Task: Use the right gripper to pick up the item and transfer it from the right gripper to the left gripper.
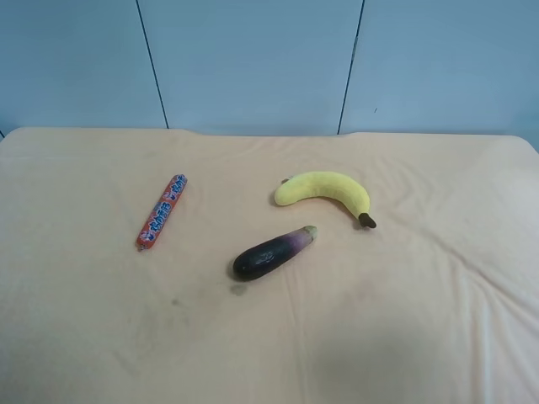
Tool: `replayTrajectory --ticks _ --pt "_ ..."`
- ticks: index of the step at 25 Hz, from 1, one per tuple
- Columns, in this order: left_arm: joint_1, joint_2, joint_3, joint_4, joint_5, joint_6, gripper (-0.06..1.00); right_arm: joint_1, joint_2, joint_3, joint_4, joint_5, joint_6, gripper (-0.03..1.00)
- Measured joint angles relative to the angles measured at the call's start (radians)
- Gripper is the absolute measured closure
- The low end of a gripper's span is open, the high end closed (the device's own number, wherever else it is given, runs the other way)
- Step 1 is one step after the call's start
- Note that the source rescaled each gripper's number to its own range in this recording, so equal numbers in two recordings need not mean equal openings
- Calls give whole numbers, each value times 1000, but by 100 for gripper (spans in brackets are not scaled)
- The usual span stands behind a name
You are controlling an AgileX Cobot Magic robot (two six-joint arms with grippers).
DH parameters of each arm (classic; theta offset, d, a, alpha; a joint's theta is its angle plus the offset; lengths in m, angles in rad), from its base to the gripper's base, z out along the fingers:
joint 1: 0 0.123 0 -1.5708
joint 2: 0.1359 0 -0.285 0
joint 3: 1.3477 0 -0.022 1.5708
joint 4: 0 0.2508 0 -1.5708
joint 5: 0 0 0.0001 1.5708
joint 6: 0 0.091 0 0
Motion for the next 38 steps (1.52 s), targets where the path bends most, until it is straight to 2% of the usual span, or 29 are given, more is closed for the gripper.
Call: replayTrajectory --ticks 2,5,7,15,38 --pt "78 0 0 0 0 0 -5 -14 0 0 0 0 0 10" --pt "123 0 0 1 0 0 -5 -74 0 0 1 0 0 10" --pt "125 0 0 1 0 0 -5 -116 0 0 1 0 0 10" --pt "125 0 0 4 0 0 -5 -191 0 0 1 0 0 10" --pt "131 0 0 4 -2 1 -5 -193 0 0 2 0 0 10"
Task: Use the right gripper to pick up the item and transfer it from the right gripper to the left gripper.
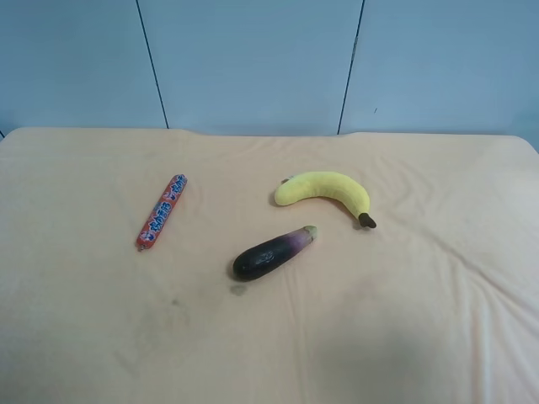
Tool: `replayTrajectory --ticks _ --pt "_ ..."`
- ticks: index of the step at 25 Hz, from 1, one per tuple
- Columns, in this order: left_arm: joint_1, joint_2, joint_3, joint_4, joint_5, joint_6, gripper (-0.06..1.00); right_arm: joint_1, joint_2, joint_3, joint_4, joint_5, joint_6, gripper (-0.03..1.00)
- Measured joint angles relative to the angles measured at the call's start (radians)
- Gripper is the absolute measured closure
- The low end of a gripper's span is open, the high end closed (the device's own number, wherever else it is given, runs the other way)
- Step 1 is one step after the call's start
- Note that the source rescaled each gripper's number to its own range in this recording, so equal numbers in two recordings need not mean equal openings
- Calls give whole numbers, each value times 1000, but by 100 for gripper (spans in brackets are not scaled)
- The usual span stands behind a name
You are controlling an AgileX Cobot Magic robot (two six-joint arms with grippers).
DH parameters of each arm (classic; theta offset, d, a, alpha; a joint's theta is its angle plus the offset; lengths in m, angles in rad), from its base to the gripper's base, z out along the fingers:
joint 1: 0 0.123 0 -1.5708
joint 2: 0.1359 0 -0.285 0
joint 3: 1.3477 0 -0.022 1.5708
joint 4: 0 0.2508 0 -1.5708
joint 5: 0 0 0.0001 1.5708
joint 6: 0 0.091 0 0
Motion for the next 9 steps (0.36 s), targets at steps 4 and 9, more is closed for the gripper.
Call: replayTrajectory --ticks 4,9 --pt "0 0 0 0 -1 0 -5 0 0 0 0 0 0 10" --pt "0 0 0 0 -1 0 -5 0 0 0 0 0 0 10"
